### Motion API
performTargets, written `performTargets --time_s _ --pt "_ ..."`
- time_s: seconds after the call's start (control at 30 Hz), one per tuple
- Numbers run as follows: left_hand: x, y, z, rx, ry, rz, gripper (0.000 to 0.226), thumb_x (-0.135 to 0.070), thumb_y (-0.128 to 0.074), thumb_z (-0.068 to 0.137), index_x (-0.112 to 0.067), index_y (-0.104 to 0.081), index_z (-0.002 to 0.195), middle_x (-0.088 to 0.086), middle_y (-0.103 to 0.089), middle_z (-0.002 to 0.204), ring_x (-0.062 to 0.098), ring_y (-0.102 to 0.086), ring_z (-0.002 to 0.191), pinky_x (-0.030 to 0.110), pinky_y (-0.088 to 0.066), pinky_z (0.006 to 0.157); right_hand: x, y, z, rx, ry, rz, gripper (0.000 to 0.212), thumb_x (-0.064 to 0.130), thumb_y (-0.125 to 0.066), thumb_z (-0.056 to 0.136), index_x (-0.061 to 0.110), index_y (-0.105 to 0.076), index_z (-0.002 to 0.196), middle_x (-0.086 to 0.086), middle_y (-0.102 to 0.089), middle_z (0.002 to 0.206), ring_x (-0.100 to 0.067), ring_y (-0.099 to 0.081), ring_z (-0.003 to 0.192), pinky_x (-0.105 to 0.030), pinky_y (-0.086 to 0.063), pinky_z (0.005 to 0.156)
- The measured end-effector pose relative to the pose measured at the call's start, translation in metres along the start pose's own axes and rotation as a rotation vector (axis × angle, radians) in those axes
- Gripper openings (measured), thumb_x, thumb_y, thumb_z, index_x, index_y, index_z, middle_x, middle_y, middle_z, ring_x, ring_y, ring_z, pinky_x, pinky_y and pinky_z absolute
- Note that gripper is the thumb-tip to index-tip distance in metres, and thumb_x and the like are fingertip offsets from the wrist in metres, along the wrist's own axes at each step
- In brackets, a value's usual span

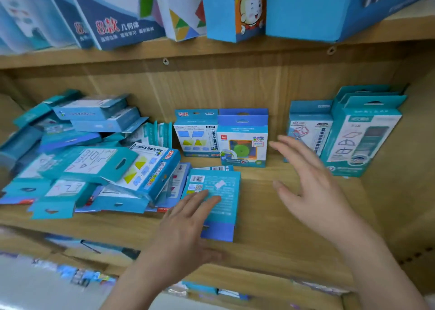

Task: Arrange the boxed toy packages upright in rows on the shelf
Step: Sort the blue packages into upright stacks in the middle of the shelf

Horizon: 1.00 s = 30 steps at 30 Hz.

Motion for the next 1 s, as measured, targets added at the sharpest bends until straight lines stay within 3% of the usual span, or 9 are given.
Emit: performTargets --time_s 0.07,0.17,0.23,0.3,0.4,0.5,0.6,0.7,1.0 --pt "0.011 -0.008 -0.008 0.018 -0.038 0.097 0.091 -0.041 -0.078 0.062 -0.037 -0.028 0.138 -0.006 -0.035 0.150 0.017 -0.038 0.135 0.037 -0.039 0.107 0.014 -0.029 -0.008 0.126 0.045 -0.011 0.074 0.011 -0.072 0.076 0.025 -0.039 0.141 0.011 -0.029 0.150 -0.007 -0.024 0.140 -0.014 -0.013 0.114" --pt "0.017 -0.004 -0.010 -0.075 -0.096 0.078 0.087 -0.002 -0.085 0.046 -0.024 -0.054 0.125 0.002 -0.060 0.129 0.020 -0.059 0.116 0.031 -0.052 0.088 0.029 -0.070 -0.021 0.311 0.096 -0.072 0.087 0.018 -0.072 0.076 0.039 -0.023 0.145 0.019 -0.006 0.156 -0.005 -0.003 0.146 -0.030 -0.015 0.118" --pt "0.012 0.011 -0.012 -0.207 -0.195 0.091 0.067 -0.001 -0.083 0.053 -0.019 -0.066 0.114 0.000 -0.067 0.119 0.018 -0.064 0.109 0.027 -0.053 0.083 0.030 -0.090 -0.027 0.394 0.081 -0.098 0.092 0.021 -0.072 0.077 0.044 -0.016 0.145 0.030 0.006 0.151 -0.001 0.008 0.144 -0.033 -0.014 0.118" --pt "0.009 0.033 -0.016 -0.337 -0.261 0.062 0.040 -0.008 -0.064 0.071 -0.019 -0.068 0.109 -0.003 -0.070 0.112 0.015 -0.065 0.106 0.028 -0.056 0.080 0.031 -0.102 -0.030 0.417 0.058 -0.099 0.089 0.027 -0.074 0.078 0.045 -0.019 0.145 0.033 0.004 0.148 0.004 0.009 0.142 -0.035 -0.018 0.117" --pt "0.013 0.073 -0.019 -0.493 -0.160 -0.150 0.023 -0.021 -0.054 0.082 -0.022 -0.070 0.098 -0.009 -0.073 0.096 0.002 -0.064 0.092 0.017 -0.050 0.078 0.043 -0.092 -0.027 0.247 0.037 0.107 0.063 0.032 -0.074 0.075 0.042 -0.045 0.130 0.026 -0.040 0.142 0.003 -0.027 0.138 -0.036 -0.036 0.109" --pt "0.037 0.098 -0.017 -0.589 0.145 -0.674 0.006 -0.021 -0.069 0.083 -0.020 -0.070 0.089 -0.017 -0.069 0.074 -0.005 -0.062 0.073 0.007 -0.047 0.063 0.043 -0.068 -0.021 0.054 -0.199 0.537 0.029 0.028 -0.073 0.077 0.029 -0.062 0.105 0.018 -0.070 0.100 0.002 -0.063 0.094 -0.019 -0.050 0.082" --pt "0.037 0.088 -0.005 -0.416 0.220 -1.193 0.030 -0.027 -0.058 0.080 -0.014 -0.060 0.107 -0.006 -0.074 0.083 0.007 -0.069 0.077 0.021 -0.055 0.061 0.039 -0.057 -0.023 -0.106 -0.448 0.922 0.018 0.033 -0.063 0.079 0.019 -0.067 0.089 0.007 -0.075 0.081 -0.006 -0.067 0.069 -0.020 -0.053 0.060" --pt "0.014 0.074 -0.009 -0.234 0.184 -1.258 0.035 -0.028 -0.056 0.076 -0.016 -0.059 0.109 -0.003 -0.075 0.084 0.010 -0.071 0.077 0.021 -0.055 0.060 0.035 -0.054 -0.029 -0.184 -0.606 1.041 0.021 0.036 -0.056 0.082 0.020 -0.070 0.084 0.000 -0.075 0.079 -0.012 -0.070 0.066 -0.023 -0.056 0.056" --pt "0.006 0.047 -0.018 -0.163 0.223 -1.318 0.033 -0.027 -0.060 0.078 -0.012 -0.065 0.108 0.006 -0.075 0.093 0.023 -0.071 0.089 0.038 -0.058 0.076 0.035 -0.049 -0.040 -0.191 -0.627 0.966 0.020 0.027 -0.053 0.093 0.013 -0.067 0.093 0.001 -0.075 0.078 -0.011 -0.070 0.064 -0.018 -0.050 0.051"
Point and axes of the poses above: each hand's wrist, its own z-axis towards the middle knuckle, its own y-axis out of the back of the hand, x = y × z, the point moved 9 cm from there along z, towards the middle knuckle
